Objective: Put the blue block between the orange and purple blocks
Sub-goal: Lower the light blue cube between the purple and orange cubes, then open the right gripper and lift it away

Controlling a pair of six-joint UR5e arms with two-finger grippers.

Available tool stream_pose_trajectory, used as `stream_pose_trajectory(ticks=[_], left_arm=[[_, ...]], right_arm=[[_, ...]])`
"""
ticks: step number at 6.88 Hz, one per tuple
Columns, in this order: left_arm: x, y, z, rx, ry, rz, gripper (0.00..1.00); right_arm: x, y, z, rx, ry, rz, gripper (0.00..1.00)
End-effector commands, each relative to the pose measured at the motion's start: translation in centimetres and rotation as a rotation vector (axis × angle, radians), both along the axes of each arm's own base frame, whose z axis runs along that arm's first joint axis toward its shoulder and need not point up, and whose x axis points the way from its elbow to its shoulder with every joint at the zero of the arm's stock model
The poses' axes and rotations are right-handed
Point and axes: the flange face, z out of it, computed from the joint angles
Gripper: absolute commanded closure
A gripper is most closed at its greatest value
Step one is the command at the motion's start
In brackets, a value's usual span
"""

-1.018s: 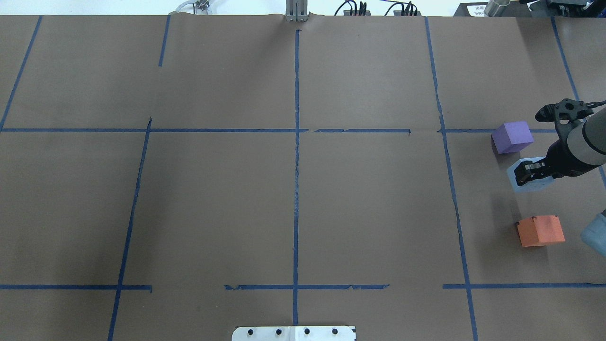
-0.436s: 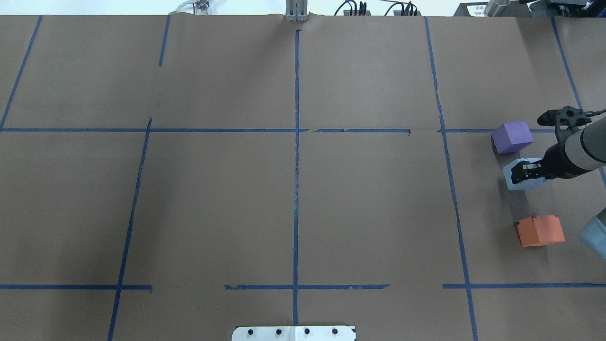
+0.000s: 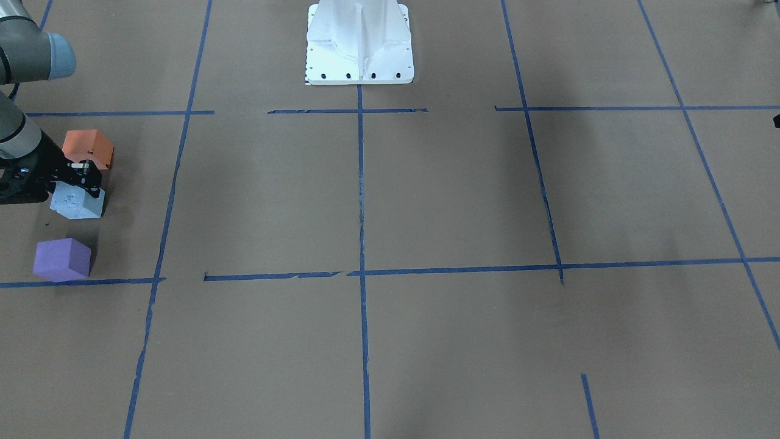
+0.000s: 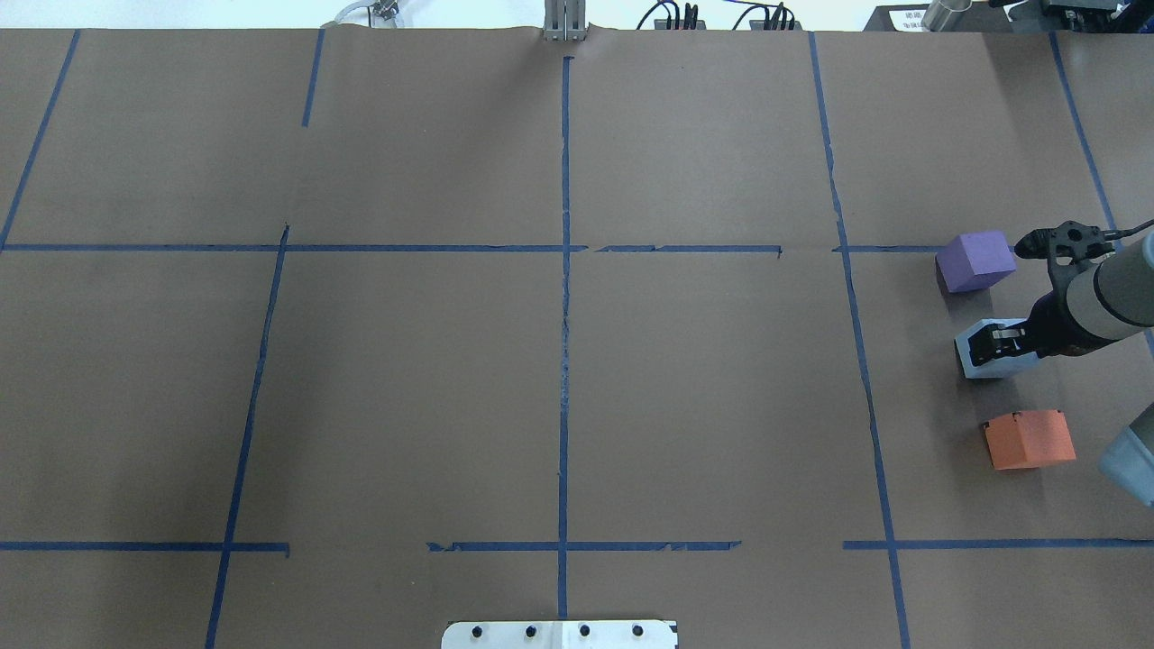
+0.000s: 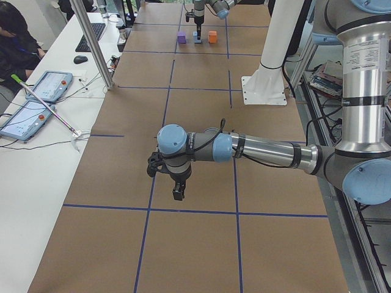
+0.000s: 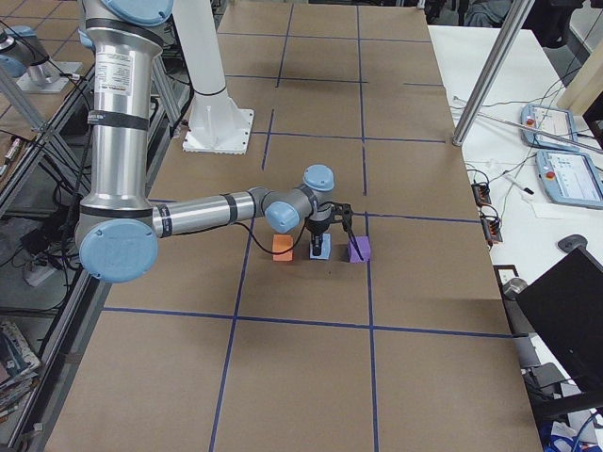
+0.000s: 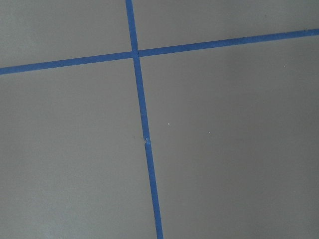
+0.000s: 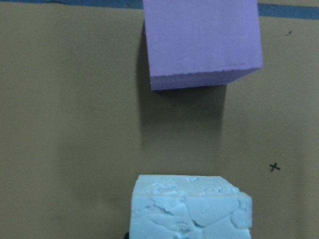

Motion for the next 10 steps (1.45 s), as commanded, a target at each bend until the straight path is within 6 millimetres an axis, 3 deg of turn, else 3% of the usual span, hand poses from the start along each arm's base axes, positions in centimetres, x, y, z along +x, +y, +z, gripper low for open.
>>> stream_pose_trajectory(ticks=[1, 2, 3, 5, 7, 8, 9, 10], left_arm=[[0.0, 0.0, 0.0, 0.0, 0.0, 0.0, 0.0], [0.0, 0.0, 0.0, 0.0, 0.0, 0.0, 0.0], [0.0, 0.0, 0.0, 0.0, 0.0, 0.0, 0.0], [0.0, 0.0, 0.0, 0.001, 0.0, 0.001, 0.0], [0.0, 0.0, 0.0, 0.003, 0.0, 0.001, 0.0], [-0.1, 0.0, -0.1, 0.009, -0.003, 0.003, 0.0], [-0.1, -0.1, 0.1, 0.002, -0.009, 0.001, 0.0], [-0.1, 0.0, 0.4, -0.007, -0.008, 0.0, 0.0]], right_arm=[[0.1, 0.1, -1.3, 0.01, -0.025, -0.011, 0.0], [2.9, -0.9, -1.7, -0.001, -0.063, 0.004, 0.0], [6.9, -1.8, -1.1, 0.012, -0.082, -0.023, 0.0], [17.5, -2.9, 1.9, 0.087, -0.014, -0.112, 0.0], [28.2, -1.6, 3.8, 0.097, -0.051, -0.134, 0.0], [29.8, -0.8, 2.7, 0.074, -0.047, -0.134, 0.0], [30.1, 1.0, 2.8, 0.033, -0.031, -0.116, 0.0], [30.0, 1.0, 3.0, -0.003, -0.034, -0.082, 0.0]])
